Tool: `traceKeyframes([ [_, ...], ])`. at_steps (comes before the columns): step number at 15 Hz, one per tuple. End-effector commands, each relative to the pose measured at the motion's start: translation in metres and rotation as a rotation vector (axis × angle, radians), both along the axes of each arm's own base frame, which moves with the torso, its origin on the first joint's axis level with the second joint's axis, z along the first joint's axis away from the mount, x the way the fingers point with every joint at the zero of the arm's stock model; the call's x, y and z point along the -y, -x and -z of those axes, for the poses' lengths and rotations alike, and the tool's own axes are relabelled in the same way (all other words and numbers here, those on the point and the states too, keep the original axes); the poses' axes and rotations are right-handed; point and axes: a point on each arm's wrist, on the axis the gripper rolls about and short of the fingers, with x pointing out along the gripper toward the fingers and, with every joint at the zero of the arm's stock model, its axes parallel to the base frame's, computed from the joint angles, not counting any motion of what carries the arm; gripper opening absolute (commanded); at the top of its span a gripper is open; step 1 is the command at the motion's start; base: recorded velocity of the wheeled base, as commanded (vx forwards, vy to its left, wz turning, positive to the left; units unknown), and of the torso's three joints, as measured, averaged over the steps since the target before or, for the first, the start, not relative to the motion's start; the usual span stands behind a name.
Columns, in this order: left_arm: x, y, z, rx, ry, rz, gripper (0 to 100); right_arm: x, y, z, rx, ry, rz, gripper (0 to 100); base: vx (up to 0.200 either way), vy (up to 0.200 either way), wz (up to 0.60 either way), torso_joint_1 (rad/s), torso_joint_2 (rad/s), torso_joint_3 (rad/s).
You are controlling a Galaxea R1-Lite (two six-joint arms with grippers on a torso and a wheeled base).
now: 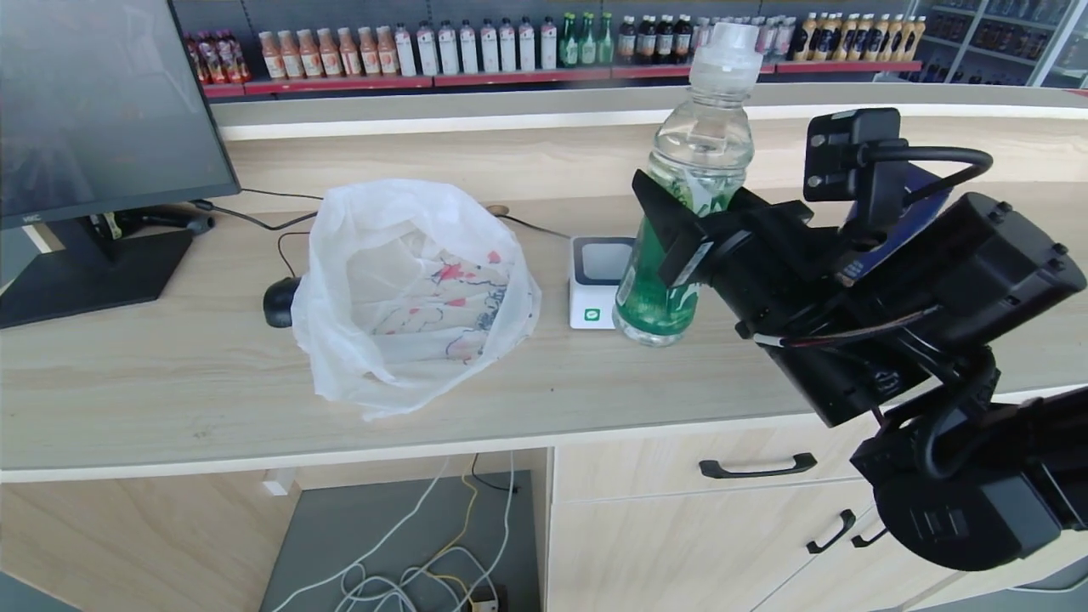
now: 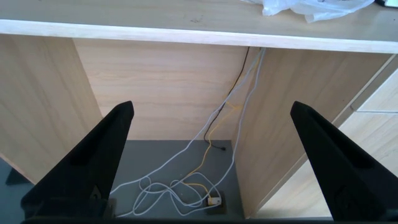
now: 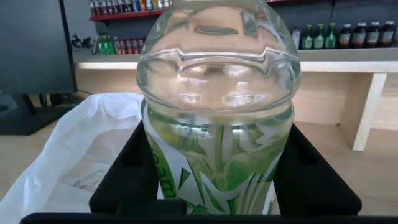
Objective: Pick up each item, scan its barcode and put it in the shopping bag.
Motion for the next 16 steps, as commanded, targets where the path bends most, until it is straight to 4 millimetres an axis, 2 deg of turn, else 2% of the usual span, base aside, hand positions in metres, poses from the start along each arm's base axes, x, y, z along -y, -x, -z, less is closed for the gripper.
traceKeyframes([
  [1,0.000,0.000,0.000,0.000,0.000,-0.001,100,0.000,-0.003,-0.004,0.010,0.015,0.017,0,0.000,0.000,0.00,0.000,0.00,0.000],
  [3,0.000,0.000,0.000,-0.002,0.000,-0.001,100,-0.001,-0.005,-0.006,0.030,0.076,0.050,0,0.000,0.000,0.00,0.000,0.00,0.000],
  [7,0.000,0.000,0.000,-0.002,0.000,-0.001,100,-0.013,-0.020,-0.038,0.072,0.176,0.108,0,0.000,0.000,0.00,0.000,0.00,0.000],
  [8,0.000,0.000,0.000,-0.002,0.000,-0.001,100,-0.013,-0.020,-0.038,0.072,0.176,0.108,0,0.000,0.000,0.00,0.000,0.00,0.000],
  [11,0.000,0.000,0.000,0.000,0.000,-0.001,100,-0.025,-0.028,-0.057,0.157,0.240,0.151,0,0.000,0.000,0.00,0.000,0.00,0.000],
  [14,0.000,0.000,0.000,0.000,0.000,-0.001,100,-0.025,-0.031,-0.057,0.230,0.336,0.153,0,0.000,0.000,0.00,0.000,0.00,0.000],
  [16,0.000,0.000,0.000,-0.002,0.000,-0.001,100,-0.017,-0.040,-0.054,0.300,0.450,0.125,0,0.000,0.000,0.00,0.000,0.00,0.000],
])
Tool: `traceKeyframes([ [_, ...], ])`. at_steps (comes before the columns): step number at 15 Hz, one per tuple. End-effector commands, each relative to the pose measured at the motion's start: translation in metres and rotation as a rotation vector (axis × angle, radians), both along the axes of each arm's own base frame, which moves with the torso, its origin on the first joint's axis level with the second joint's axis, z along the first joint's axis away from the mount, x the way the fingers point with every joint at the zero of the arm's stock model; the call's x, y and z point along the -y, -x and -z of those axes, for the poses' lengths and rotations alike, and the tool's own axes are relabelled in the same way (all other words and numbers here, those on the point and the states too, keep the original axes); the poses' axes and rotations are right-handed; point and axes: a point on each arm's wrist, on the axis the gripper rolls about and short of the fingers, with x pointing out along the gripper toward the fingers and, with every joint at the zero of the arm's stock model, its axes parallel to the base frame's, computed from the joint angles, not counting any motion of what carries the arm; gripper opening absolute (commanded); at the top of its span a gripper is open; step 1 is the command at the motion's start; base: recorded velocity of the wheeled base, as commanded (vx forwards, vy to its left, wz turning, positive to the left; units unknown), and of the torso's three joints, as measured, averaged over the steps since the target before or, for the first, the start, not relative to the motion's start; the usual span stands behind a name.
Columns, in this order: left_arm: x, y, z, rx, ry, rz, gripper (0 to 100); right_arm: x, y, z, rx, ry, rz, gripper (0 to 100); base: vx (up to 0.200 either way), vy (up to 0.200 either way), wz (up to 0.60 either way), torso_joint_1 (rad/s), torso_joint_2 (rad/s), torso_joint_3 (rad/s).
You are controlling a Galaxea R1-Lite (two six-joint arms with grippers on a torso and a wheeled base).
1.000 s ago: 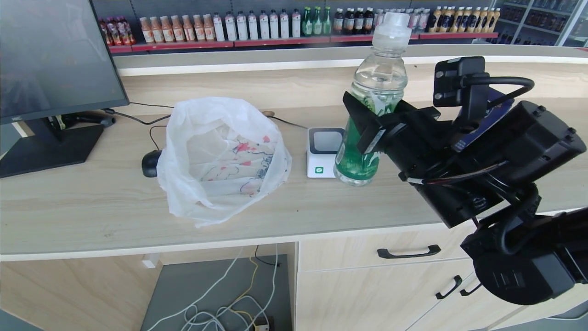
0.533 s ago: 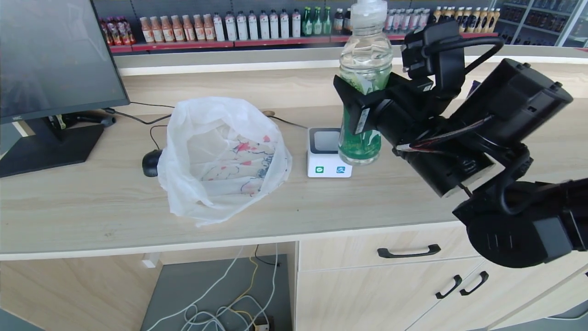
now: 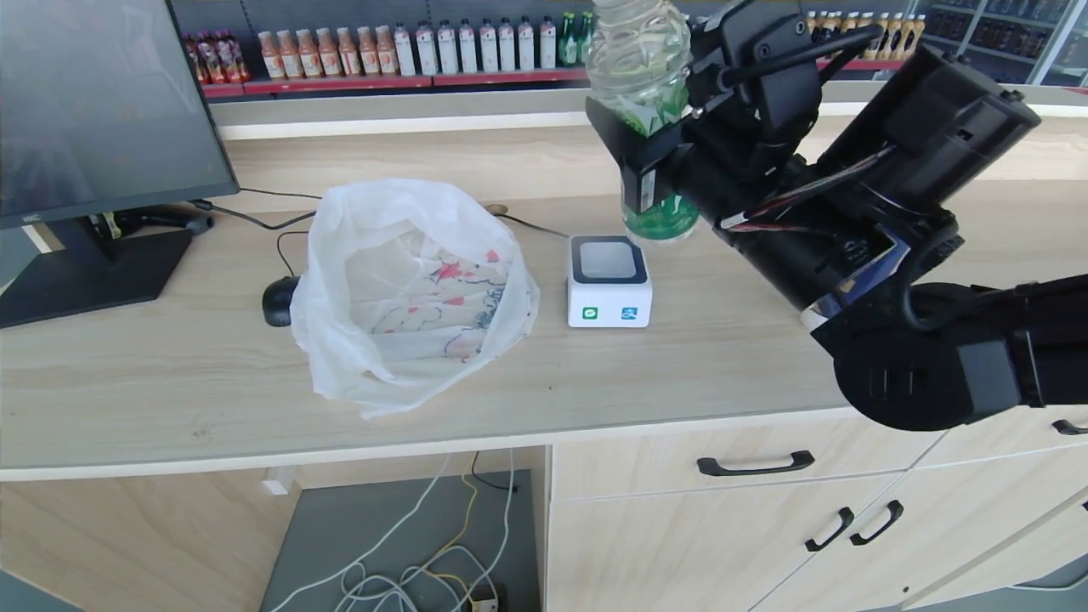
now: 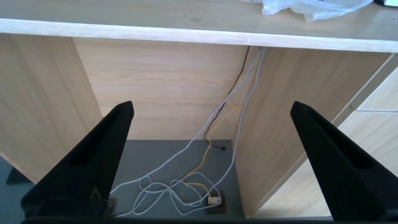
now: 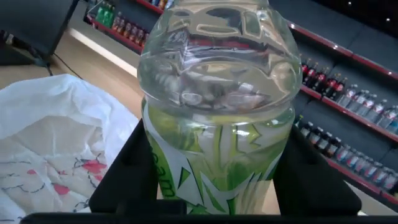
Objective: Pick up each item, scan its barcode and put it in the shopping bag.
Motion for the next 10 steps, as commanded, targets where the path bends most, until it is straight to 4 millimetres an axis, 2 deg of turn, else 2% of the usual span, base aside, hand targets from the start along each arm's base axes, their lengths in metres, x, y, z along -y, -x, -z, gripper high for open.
traceKeyframes([
  [1,0.000,0.000,0.000,-0.002,0.000,0.000,100,0.011,-0.012,0.004,0.021,0.059,0.017,0,0.000,0.000,0.00,0.000,0.00,0.000],
  [5,0.000,0.000,0.000,0.000,0.000,0.000,100,0.046,-0.039,0.008,0.136,0.229,-0.033,0,0.000,0.000,0.00,0.000,0.00,0.000],
  [7,0.000,0.000,0.000,0.000,0.000,0.000,100,0.048,-0.052,0.011,0.201,0.320,-0.087,0,0.000,0.000,0.00,0.000,0.00,0.000],
  [10,0.000,0.000,0.000,0.000,0.000,0.000,100,0.035,-0.072,0.017,0.257,0.359,-0.124,0,0.000,0.000,0.00,0.000,0.00,0.000],
])
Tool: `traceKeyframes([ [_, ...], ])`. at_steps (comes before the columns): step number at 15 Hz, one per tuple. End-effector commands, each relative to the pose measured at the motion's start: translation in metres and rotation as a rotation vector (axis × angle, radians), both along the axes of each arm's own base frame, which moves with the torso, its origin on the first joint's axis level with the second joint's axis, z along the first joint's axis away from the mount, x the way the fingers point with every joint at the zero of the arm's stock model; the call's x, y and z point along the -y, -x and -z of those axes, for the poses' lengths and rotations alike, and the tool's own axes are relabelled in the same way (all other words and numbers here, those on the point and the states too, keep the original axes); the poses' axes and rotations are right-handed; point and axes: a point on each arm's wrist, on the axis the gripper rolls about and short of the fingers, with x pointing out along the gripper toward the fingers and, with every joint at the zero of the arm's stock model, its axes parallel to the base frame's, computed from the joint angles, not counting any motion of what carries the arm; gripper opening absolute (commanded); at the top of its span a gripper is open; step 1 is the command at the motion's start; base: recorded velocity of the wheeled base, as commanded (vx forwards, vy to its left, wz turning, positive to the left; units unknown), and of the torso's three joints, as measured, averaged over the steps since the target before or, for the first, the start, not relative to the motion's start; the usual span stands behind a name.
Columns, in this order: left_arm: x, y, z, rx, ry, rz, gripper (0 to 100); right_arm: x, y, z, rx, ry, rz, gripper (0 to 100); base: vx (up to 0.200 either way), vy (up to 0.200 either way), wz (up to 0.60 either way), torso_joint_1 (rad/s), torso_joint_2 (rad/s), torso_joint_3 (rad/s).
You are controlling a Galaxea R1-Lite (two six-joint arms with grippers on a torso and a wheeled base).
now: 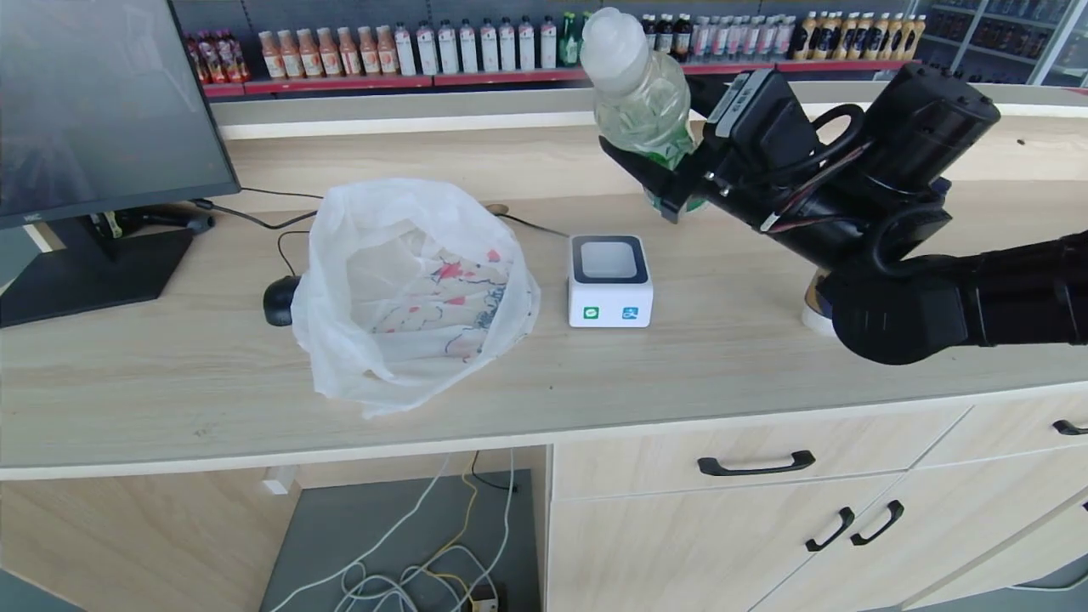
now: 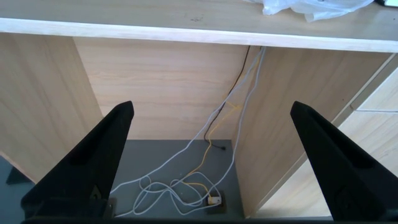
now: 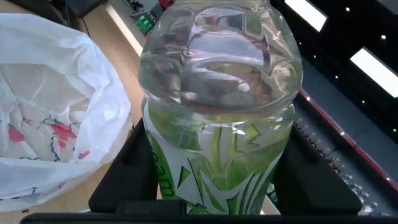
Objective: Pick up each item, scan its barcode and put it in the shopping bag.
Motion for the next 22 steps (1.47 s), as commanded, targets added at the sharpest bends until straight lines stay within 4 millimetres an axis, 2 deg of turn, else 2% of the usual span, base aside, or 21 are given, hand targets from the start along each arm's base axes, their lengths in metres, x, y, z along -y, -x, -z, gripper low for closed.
traceKeyframes([
  [1,0.000,0.000,0.000,0.000,0.000,0.000,100,-0.010,-0.019,0.015,0.004,0.028,-0.010,0,0.000,0.000,0.00,0.000,0.00,0.000],
  [3,0.000,0.000,0.000,0.000,0.000,0.000,100,-0.013,-0.019,0.017,0.019,0.048,-0.034,0,0.000,0.000,0.00,0.000,0.00,0.000],
  [4,0.000,0.000,0.000,0.000,0.000,0.000,100,-0.017,-0.017,0.021,0.057,0.111,-0.099,0,0.000,0.000,0.00,0.000,0.00,0.000],
  [8,0.000,0.000,0.000,-0.002,0.000,0.000,100,-0.018,-0.019,0.029,0.067,0.199,-0.178,0,0.000,0.000,0.00,0.000,0.00,0.000],
  [13,0.000,0.000,0.000,0.000,0.000,0.000,100,-0.007,-0.029,0.035,0.061,0.228,-0.140,0,0.000,0.000,0.00,0.000,0.00,0.000],
  [18,0.000,0.000,0.000,0.000,0.000,0.000,100,-0.019,-0.029,0.046,0.067,0.267,-0.153,0,0.000,0.000,0.00,0.000,0.00,0.000],
  [22,0.000,0.000,0.000,-0.002,0.000,0.000,100,-0.020,-0.031,0.050,0.066,0.275,-0.168,0,0.000,0.000,0.00,0.000,0.00,0.000],
])
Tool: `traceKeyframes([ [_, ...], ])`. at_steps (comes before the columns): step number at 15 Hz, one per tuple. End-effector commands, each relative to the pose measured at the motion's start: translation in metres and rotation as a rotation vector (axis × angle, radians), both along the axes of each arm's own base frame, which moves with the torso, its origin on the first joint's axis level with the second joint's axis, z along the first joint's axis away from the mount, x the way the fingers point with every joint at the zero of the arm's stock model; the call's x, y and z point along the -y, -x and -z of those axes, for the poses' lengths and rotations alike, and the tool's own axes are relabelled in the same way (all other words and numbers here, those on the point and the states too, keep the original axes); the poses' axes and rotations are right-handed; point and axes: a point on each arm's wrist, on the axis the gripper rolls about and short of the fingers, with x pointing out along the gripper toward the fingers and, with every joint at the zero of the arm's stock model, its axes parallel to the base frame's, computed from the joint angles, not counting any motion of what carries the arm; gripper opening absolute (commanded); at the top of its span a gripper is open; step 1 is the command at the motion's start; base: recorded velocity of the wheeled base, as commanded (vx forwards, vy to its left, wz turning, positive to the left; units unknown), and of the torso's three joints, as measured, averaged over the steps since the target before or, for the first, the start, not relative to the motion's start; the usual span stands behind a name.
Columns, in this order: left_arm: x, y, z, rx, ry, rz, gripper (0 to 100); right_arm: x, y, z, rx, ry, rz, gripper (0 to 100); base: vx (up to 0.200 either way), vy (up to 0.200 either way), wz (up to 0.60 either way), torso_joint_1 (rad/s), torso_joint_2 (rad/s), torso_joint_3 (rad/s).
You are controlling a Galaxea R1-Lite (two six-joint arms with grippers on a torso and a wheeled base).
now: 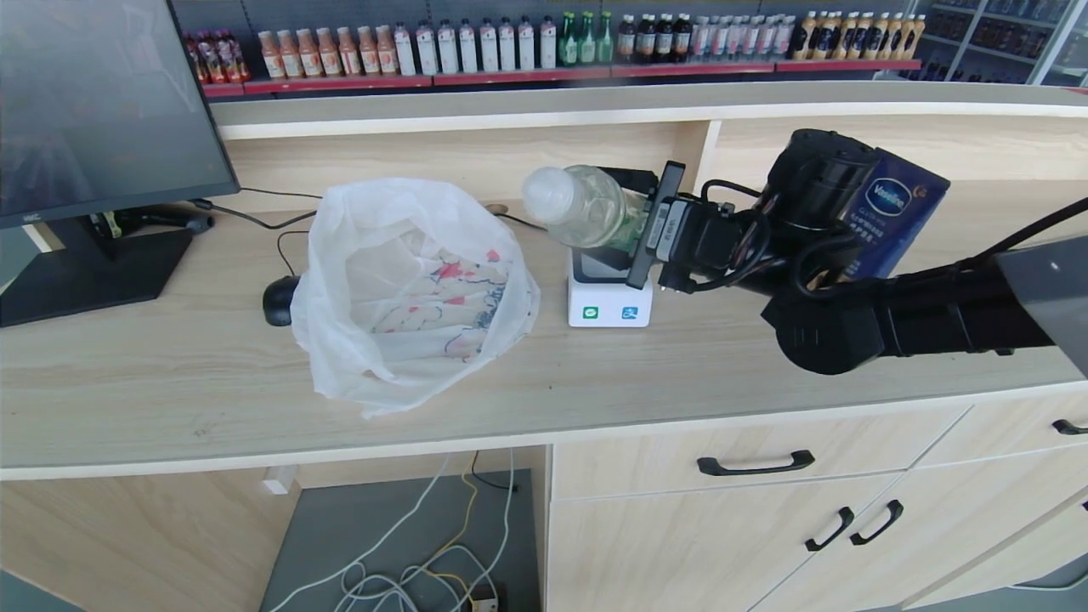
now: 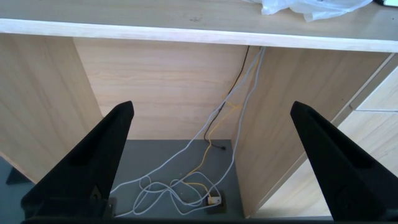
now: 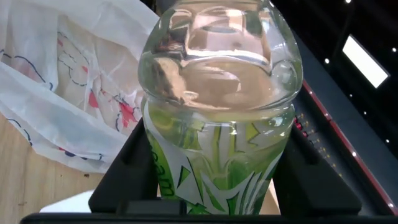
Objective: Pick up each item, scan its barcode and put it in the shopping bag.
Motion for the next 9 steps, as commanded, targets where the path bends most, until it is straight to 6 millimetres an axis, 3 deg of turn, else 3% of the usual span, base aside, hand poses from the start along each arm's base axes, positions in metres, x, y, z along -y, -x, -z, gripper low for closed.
traceKeyframes([
  [1,0.000,0.000,0.000,0.000,0.000,0.000,100,-0.001,-0.002,0.004,-0.003,0.006,-0.003,0,0.000,0.000,0.00,0.000,0.00,0.000],
  [9,0.000,0.000,0.000,-0.002,0.000,0.000,100,-0.011,0.001,0.010,0.004,0.019,-0.022,0,0.000,0.000,0.00,0.000,0.00,0.000],
])
